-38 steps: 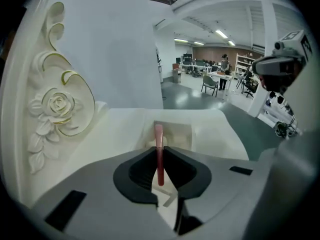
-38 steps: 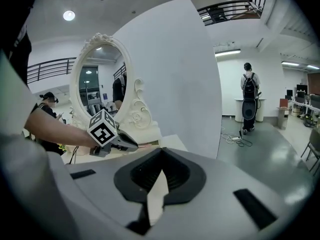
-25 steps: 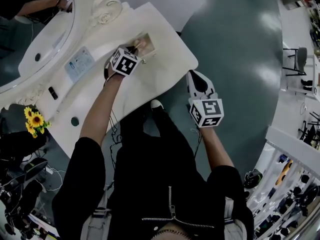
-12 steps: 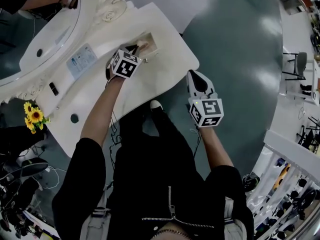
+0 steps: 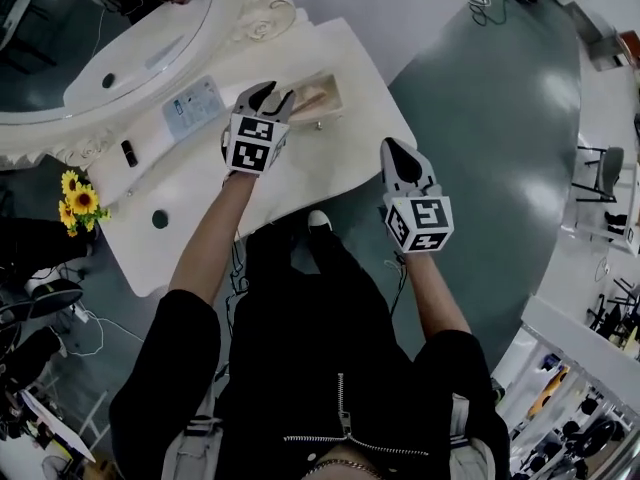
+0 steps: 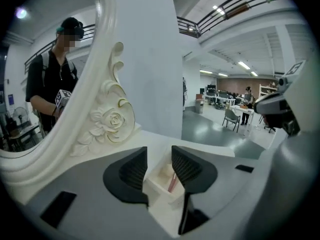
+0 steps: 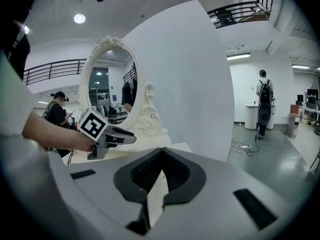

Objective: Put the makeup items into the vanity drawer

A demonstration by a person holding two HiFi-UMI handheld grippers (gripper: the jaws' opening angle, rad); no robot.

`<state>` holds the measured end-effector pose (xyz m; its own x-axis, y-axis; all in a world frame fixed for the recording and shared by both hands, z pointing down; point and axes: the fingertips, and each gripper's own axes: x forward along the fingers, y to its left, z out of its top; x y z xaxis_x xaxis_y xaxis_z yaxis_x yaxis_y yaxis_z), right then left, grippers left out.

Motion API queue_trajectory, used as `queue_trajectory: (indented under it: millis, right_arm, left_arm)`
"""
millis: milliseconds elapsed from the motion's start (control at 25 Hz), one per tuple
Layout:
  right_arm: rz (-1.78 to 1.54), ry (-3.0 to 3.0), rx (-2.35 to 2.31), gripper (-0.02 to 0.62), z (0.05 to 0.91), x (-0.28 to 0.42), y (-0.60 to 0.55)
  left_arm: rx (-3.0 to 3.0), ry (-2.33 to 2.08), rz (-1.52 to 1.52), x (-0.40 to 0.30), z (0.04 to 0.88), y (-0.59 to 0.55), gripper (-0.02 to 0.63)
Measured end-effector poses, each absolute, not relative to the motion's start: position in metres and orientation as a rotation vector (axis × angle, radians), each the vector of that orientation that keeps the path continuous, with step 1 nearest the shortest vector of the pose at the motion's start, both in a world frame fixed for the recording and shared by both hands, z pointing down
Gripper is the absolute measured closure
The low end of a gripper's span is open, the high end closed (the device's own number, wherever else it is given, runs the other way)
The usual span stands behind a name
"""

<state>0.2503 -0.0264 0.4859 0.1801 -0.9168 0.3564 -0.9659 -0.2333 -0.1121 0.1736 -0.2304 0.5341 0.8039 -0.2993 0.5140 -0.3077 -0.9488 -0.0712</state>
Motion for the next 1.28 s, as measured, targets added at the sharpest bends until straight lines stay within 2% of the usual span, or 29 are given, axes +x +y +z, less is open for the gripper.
queue_trajectory:
  millis: [320, 720, 1280]
  right_arm:
    - [0.431, -2.005, 2.188, 0.589, 0.46, 0.227, -0.069]
    - [0.311, -2.2, 1.994, 0.589, 0.435, 0.183, -0.124]
    - [0.236, -2.452, 1.663, 0.589, 0.421, 0.079, -0.195]
  left_arm:
    - [2.937, -0.7, 0.517, 0.127, 0.465, -0.239, 0.362]
    - [2.847, -1.039, 0.374, 0.031, 0.427, -0.273, 0.364]
    - [2.602, -1.508, 0.291, -0.146, 0.413, -0.284, 0.364]
